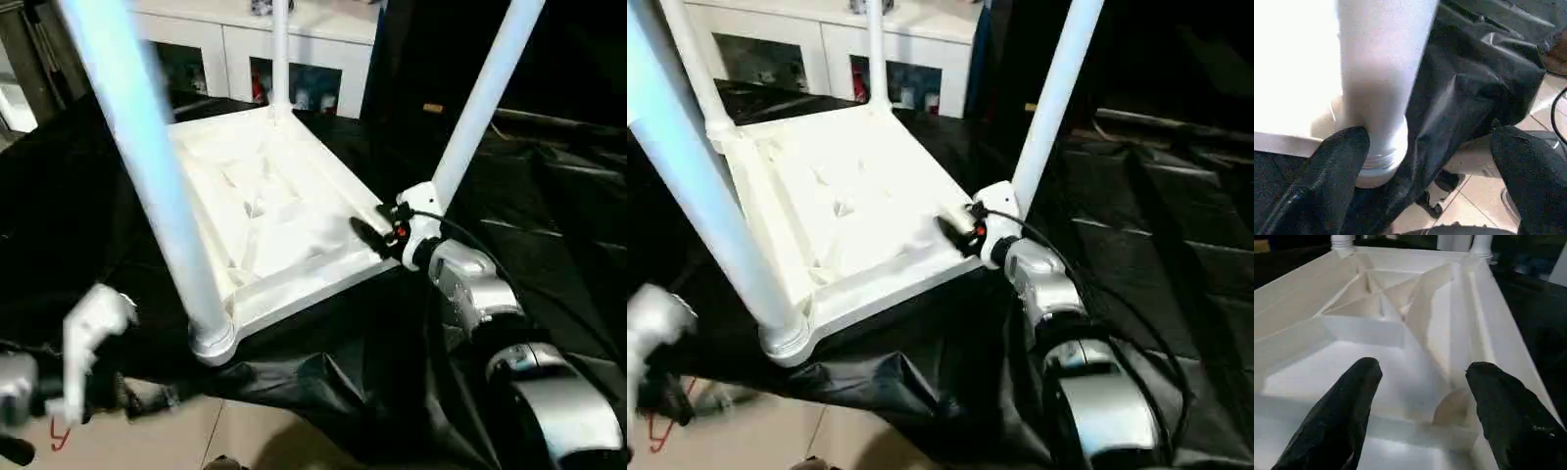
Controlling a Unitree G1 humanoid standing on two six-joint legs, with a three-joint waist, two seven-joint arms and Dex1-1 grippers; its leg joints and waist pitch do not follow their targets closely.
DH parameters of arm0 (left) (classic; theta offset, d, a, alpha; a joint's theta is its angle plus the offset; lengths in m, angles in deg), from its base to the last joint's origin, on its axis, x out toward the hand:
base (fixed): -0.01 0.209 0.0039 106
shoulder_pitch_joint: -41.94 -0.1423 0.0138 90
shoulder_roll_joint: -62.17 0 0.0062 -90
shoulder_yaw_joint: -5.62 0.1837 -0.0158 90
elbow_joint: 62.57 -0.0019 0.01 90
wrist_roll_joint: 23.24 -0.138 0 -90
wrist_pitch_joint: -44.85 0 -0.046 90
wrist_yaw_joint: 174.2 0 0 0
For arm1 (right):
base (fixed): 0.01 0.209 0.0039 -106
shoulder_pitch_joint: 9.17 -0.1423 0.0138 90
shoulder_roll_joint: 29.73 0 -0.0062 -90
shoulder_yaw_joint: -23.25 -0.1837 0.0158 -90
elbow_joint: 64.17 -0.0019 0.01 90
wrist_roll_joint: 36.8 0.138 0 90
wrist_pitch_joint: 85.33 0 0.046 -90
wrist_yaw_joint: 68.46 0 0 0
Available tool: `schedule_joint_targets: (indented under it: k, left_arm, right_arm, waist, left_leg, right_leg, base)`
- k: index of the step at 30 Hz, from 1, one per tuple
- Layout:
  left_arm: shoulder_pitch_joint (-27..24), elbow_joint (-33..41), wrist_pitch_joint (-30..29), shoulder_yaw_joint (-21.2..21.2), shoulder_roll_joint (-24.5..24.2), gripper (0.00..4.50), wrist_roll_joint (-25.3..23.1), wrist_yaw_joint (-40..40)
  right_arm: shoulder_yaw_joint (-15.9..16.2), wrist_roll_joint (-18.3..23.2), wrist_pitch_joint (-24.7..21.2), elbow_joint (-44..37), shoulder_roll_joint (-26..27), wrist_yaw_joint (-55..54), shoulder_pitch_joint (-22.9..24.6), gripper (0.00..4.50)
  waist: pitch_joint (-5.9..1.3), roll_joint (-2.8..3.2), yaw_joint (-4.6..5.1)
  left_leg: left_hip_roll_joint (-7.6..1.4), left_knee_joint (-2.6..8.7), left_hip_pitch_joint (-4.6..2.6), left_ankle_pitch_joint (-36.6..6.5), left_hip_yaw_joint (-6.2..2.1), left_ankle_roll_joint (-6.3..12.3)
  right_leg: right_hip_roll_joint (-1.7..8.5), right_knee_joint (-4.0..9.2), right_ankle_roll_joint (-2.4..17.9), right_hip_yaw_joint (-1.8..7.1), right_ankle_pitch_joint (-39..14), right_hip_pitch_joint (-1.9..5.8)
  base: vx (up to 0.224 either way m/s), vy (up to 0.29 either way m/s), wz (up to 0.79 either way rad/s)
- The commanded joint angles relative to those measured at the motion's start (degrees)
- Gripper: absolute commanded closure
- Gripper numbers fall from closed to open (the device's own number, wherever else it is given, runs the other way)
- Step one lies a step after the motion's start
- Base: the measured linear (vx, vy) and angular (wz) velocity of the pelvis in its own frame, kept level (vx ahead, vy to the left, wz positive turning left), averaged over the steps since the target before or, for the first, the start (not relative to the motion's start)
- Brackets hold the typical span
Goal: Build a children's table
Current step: Rotate table base
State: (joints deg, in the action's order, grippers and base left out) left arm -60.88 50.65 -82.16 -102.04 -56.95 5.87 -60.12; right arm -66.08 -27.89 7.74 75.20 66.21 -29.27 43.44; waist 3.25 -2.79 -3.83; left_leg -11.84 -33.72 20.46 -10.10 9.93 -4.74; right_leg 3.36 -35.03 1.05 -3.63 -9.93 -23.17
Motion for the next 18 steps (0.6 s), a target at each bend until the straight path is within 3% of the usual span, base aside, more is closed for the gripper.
schedule_joint_targets:
  k: [1,2,4,6,7,9,11,12,13,14,15,17,18]
  left_arm:
    - [1.7,-1.1,1.9,-1.4,-0.4,0.02,0.6,0.2]
    - [1.9,-1.2,2.2,-1.5,-0.4,0.02,0.5,0.3]
    - [3.7,-1.7,3.0,-1.7,0.3,0.02,1.6,0.5]
    - [4.8,-1.7,2.9,-1.8,1.1,0.02,2.4,1.1]
    - [6.0,-1.9,3.0,-1.8,2.2,0.02,3.1,1.7]
    - [7.9,-2.2,3.3,-1.5,3.9,0.02,4.2,2.6]
    - [11.3,-2.1,1.8,0.5,7.1,0.02,7.8,3.6]
    - [11.4,-2.1,1.8,0.5,7.2,0.02,7.9,3.6]
    - [12.4,-1.8,1.1,2.0,8.2,0.02,9.3,3.4]
    - [12.7,-1.8,1.3,2.7,8.6,0.02,9.2,3.5]
    - [13.3,-2.0,1.5,3.7,9.1,0.02,9.0,3.7]
    - [14.0,-2.3,1.6,4.7,9.8,0.02,8.7,3.8]
    - [15.8,-3.1,1.9,6.6,11.4,0.02,7.9,4.5]
  right_arm:
    - [1.1,0.9,-1.6,-6.7,-1.9,2.0,3.8,1.23]
    - [1.2,1.1,-2.0,-7.7,-2.1,2.4,4.5,1.23]
    - [1.0,2.4,-4.3,-13.3,-3.6,3.4,8.5,1.23]
    - [0.8,2.8,-5.4,-15.0,-4.1,3.7,9.8,1.23]
    - [0.5,2.6,-6.3,-16.1,-4.5,3.4,10.7,1.23]
    - [-0.1,1.7,-8.0,-17.2,-4.9,1.6,11.9,1.23]
    - [-1.5,1.1,-10.5,-20.2,-5.0,-2.2,14.2,1.23]
    - [-1.5,1.1,-10.6,-20.3,-5.0,-2.2,14.3,1.23]
    - [-1.5,1.0,-11.0,-22.3,-5.1,-2.9,15.4,1.23]
    - [-1.4,0.9,-11.1,-22.9,-5.2,-3.1,15.6,1.23]
    - [-1.2,0.9,-11.6,-24.3,-5.3,-3.6,16.2,1.23]
    - [-1.0,0.6,-11.8,-25.3,-5.5,-4.4,16.6,1.23]
    - [-0.9,0.0,-12.3,-26.2,-5.8,-5.6,16.9,1.23]
  waist:
    - [-2.75,1.62,-0.02]
    - [-2.81,1.34,-0.18]
    - [-2.91,1.42,-0.37]
    - [-2.92,1.33,-0.41]
    - [-2.88,1.58,-0.5]
    - [-2.89,1.38,-0.46]
    - [-2.81,1.29,-0.5]
    - [-2.82,1.58,-0.61]
    - [-2.81,1.42,-0.57]
    - [-2.89,1.66,-0.67]
    - [-2.91,1.42,-0.55]
    - [-2.89,1.68,-0.57]
    - [-2.92,1.52,-0.5]
  left_leg:
    - [-1.26,4.72,-0.87,-22.0,-0.62,-1.18]
    - [-1.25,4.63,-1.05,-21.7,-0.4,-0.91]
    - [-1.25,4.74,-0.86,-20.9,-0.47,-0.98]
    - [-1.24,4.77,-0.84,-20.9,-0.5,-1.0]
    - [-1.21,4.71,-0.93,-21.0,-0.47,-1.14]
    - [-1.13,4.62,-0.92,-21.1,-0.43,-1.33]
    - [-1.0,4.62,-0.93,-20.6,-0.36,-1.75]
    - [-0.93,4.48,-1.25,-21.2,-0.33,-1.92]
    - [-0.94,4.59,-1.02,-21.3,-0.43,-1.94]
    - [-0.98,4.61,-1.02,-21.6,-0.52,-1.85]
    - [-0.98,4.55,-1.08,-21.7,-0.48,-1.73]
    - [-0.95,4.54,-1.03,-21.2,-0.49,-1.7]
    - [-0.97,4.57,-0.99,-20.8,-0.51,-1.74]
  right_leg:
    - [3.53,4.78,7.9,2.75,-24.0,1.54]
    - [3.4,4.96,7.7,2.84,-23.0,1.41]
    - [3.43,4.75,8.1,2.83,-21.6,1.8]
    - [3.44,4.67,8.4,2.75,-21.6,1.89]
    - [3.45,4.68,8.5,2.79,-21.7,1.75]
    - [3.55,4.78,8.7,2.76,-22.4,1.81]
    - [3.56,5.09,7.8,2.79,-23.9,1.93]
    - [3.5,5.15,7.8,2.75,-24.4,1.61]
    - [3.53,5.1,7.6,2.68,-24.6,1.85]
    - [3.56,5.12,7.1,2.66,-25.2,1.84]
    - [3.51,5.28,6.7,2.62,-25.6,1.79]
    - [3.51,5.29,6.4,2.68,-25.5,1.81]
    - [3.43,5.27,6.2,2.62,-25.3,1.88]
  base:
    - [0.0,0.0,0.0]
    - [0.0,0.0,0.0]
    - [0.0,0.0,0.0]
    - [0.0,0.0,0.0]
    - [0.0,0.0,0.0]
    - [0.0,0.0,0.0]
    - [0.0,0.0,0.0]
    - [0.0,0.0,0.0]
    - [0.0,0.0,0.0]
    - [0.0,0.0,0.0]
    - [0.0,0.0,0.0]
    - [0.0,0.0,0.0]
    - [0.0,0.0,0.0]
